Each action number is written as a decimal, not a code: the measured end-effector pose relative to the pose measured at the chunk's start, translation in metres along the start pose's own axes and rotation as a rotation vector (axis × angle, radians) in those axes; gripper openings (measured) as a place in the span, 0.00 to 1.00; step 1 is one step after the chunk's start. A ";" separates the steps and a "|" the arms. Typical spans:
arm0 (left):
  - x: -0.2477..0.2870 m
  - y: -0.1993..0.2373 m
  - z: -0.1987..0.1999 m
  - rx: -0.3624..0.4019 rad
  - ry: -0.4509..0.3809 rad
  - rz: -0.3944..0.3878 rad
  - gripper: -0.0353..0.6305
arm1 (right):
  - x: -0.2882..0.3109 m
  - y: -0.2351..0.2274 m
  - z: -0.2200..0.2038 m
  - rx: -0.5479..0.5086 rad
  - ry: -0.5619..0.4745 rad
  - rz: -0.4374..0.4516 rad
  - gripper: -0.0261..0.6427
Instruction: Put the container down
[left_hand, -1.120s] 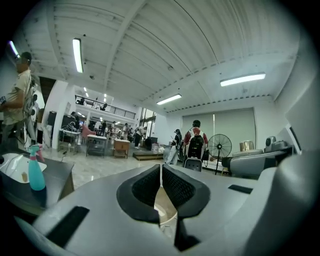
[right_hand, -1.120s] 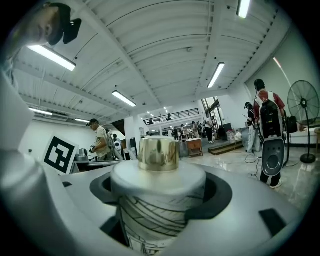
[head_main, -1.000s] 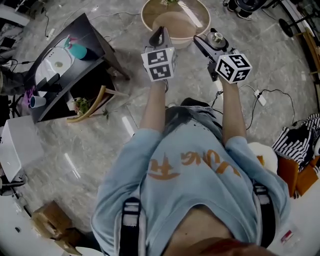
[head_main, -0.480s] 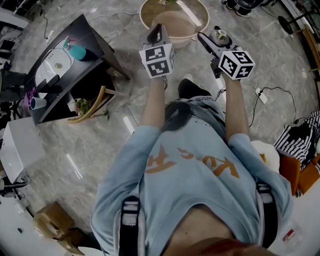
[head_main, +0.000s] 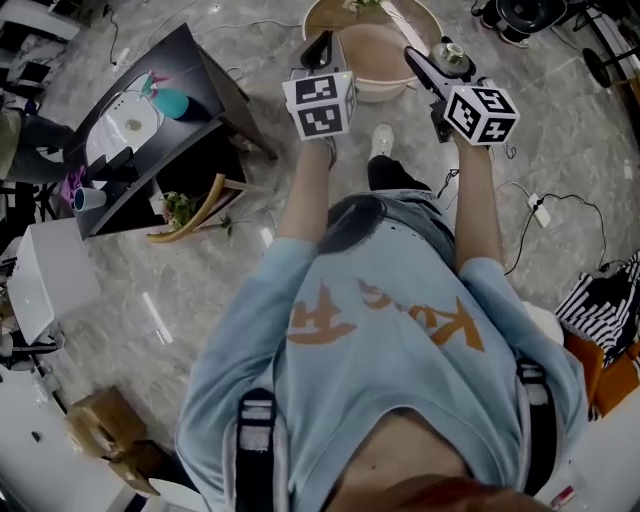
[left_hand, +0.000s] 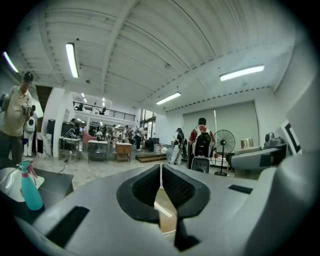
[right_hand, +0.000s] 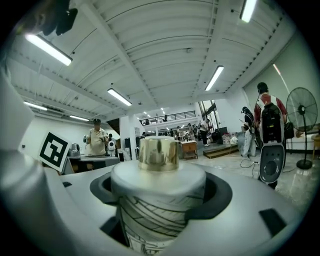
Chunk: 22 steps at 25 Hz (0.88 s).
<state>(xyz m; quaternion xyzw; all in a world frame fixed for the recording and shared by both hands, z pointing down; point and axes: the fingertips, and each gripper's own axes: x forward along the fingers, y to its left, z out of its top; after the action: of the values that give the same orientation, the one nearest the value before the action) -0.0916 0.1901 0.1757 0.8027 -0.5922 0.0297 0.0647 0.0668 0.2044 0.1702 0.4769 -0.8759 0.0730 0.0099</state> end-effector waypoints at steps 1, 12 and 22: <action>0.008 0.001 -0.001 0.005 0.006 0.000 0.11 | 0.008 -0.004 0.001 0.013 -0.005 0.008 0.58; 0.129 0.017 -0.013 -0.011 0.063 0.026 0.11 | 0.095 -0.097 0.002 0.082 -0.013 0.029 0.58; 0.290 0.032 0.002 0.028 0.117 0.029 0.11 | 0.204 -0.204 0.030 0.062 -0.028 0.060 0.58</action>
<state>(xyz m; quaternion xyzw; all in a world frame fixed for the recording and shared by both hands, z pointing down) -0.0361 -0.0945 0.2121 0.7918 -0.5984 0.0858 0.0877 0.1278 -0.0794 0.1826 0.4513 -0.8872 0.0938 -0.0195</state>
